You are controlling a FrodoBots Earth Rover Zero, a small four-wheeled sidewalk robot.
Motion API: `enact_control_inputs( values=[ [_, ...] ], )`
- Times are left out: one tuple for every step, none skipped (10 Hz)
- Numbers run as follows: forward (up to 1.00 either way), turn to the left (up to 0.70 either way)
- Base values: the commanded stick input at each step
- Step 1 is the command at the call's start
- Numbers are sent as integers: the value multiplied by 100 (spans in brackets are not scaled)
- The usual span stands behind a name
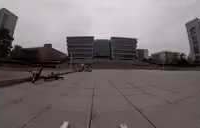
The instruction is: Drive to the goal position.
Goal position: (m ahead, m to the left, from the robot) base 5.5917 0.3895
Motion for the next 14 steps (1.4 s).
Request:
enact_control_inputs(
  values=[
    [70,0],
    [70,0],
    [70,0],
    [70,0],
    [70,0],
    [70,0],
    [70,0],
    [70,0],
    [70,0],
    [70,0],
    [70,0],
    [70,0],
    [70,0],
    [70,0]
  ],
)
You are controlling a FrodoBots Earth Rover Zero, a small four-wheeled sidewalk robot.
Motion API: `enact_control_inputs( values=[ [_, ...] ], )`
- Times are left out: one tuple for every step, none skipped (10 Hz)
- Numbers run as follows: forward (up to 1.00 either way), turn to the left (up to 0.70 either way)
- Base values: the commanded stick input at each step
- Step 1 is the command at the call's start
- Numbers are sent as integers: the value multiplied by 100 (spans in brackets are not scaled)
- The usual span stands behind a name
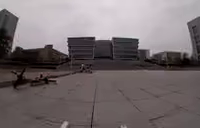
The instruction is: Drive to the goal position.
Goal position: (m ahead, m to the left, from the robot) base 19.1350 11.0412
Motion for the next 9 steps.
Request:
enact_control_inputs(
  values=[
    [70,0],
    [70,0],
    [70,0],
    [70,0],
    [70,0],
    [70,0],
    [70,0],
    [70,0],
    [70,0]
  ],
)
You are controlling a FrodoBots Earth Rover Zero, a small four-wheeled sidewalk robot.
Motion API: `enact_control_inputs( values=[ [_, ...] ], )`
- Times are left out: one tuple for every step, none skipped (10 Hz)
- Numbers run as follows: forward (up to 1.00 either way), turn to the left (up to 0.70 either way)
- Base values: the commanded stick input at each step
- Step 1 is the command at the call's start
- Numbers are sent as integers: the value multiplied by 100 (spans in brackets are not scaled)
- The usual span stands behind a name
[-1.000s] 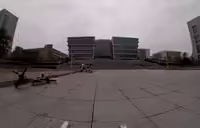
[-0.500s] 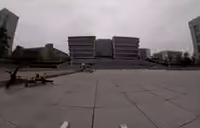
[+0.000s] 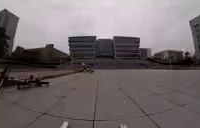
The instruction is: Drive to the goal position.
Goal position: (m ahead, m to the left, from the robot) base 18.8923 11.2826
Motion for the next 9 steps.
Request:
enact_control_inputs(
  values=[
    [70,0],
    [70,0],
    [70,-2],
    [70,-25],
    [70,-32],
    [70,-31],
    [70,-31],
    [70,-32],
    [70,-32]
  ],
)
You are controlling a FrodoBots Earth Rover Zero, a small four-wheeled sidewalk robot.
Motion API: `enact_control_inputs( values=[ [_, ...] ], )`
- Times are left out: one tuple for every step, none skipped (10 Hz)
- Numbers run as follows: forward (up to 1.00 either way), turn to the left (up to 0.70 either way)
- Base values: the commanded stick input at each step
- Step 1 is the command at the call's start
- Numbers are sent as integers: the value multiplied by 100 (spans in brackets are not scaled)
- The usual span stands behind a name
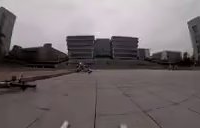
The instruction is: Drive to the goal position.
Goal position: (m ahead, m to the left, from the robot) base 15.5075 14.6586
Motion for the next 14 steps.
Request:
enact_control_inputs(
  values=[
    [70,-31],
    [70,-32],
    [70,-32],
    [70,-23],
    [70,-2],
    [70,0],
    [70,0],
    [70,0],
    [70,0],
    [70,12],
    [70,27],
    [70,31],
    [70,34],
    [70,24]
  ],
)
